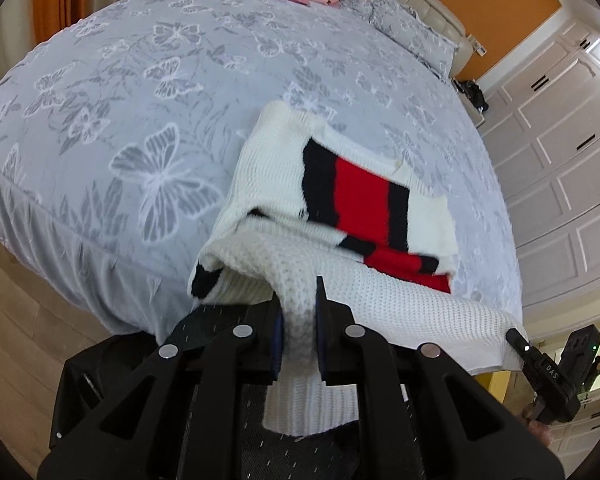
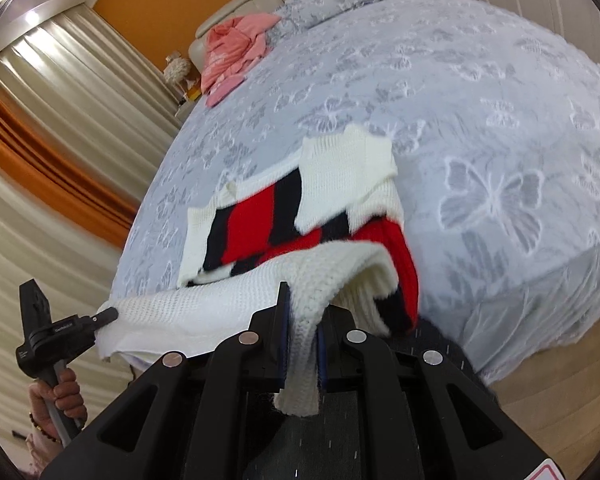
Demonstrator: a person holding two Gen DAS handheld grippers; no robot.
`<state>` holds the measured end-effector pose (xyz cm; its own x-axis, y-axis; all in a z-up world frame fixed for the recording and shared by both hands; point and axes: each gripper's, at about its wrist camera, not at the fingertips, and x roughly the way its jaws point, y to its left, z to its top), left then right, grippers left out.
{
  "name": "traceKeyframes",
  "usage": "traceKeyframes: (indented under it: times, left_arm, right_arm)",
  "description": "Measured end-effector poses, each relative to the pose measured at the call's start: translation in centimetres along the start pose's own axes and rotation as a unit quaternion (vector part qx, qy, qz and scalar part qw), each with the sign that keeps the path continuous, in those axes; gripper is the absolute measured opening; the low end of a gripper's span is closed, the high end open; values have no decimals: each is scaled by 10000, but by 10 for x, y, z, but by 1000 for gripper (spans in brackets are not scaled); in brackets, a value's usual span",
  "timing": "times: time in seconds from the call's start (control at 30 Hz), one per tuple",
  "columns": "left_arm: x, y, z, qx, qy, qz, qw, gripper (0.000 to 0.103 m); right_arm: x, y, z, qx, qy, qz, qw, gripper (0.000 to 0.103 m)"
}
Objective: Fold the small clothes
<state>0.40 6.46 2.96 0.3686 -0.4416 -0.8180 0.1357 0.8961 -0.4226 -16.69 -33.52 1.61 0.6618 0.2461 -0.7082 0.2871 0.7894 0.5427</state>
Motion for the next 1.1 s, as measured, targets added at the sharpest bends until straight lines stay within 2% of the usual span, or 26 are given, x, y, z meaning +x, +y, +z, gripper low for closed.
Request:
traceKeyframes:
  times: [0.17, 0.27, 0.37, 0.43, 0.47, 0.5, 0.53, 0.57, 0.6, 0.67, 0.7, 0.77, 0.93, 1.1]
  left_arm:
    - [-4, 10, -15, -195, 153, -57, 9997, 12]
    - [-2, 9, 0, -224, 116, -74, 9997, 12]
    - [6, -2, 37, -130, -66, -77, 9999, 13]
    - [18, -14, 70, -8, -331, 167, 9993, 18]
    - [25, -18, 85, 97, -449, 241, 9987, 26]
    - [37, -25, 105, 185, -654, 607, 9958, 44]
    - [42, -27, 115, 241, -765, 807, 9935, 50]
    - [48, -31, 125, 320, -865, 1153, 9890, 50]
    - [49, -33, 129, 329, -885, 1301, 9870, 50]
    - [41, -34, 128, 285, -989, 1228, 9871, 51]
    - [37, -34, 124, 269, -1034, 1212, 9869, 56]
    - [30, -33, 113, 377, -1088, 1275, 9851, 60]
    - [30, -33, 71, 704, -1041, 1572, 9795, 60]
    - [37, -40, 46, 997, -1063, 1616, 9760, 60]
  right_arm:
    - [-5, -1, -13, 65, 180, 24, 9998, 11]
    - [1, 2, 12, 60, 74, 92, 9999, 11]
    - [14, 14, 55, -221, -138, 17, 9997, 12]
    - [30, 22, 95, -394, -399, -93, 9984, 22]
    - [41, 24, 117, -474, -592, -286, 9967, 29]
    - [48, 25, 130, -497, -699, -562, 9947, 50]
    - [53, 26, 140, -462, -782, -877, 9920, 56]
    - [56, 25, 150, -325, -825, -1047, 9905, 56]
    - [54, 25, 152, -206, -860, -936, 9917, 56]
    - [45, 23, 145, -19, -1007, -678, 9926, 57]
    - [42, 21, 135, -25, -1003, -631, 9929, 57]
    - [44, 15, 116, -62, -873, -718, 9936, 57]
    - [58, -21, 54, 312, -351, -1018, 9937, 57]
    - [56, -38, 30, 373, -85, -1235, 9916, 57]
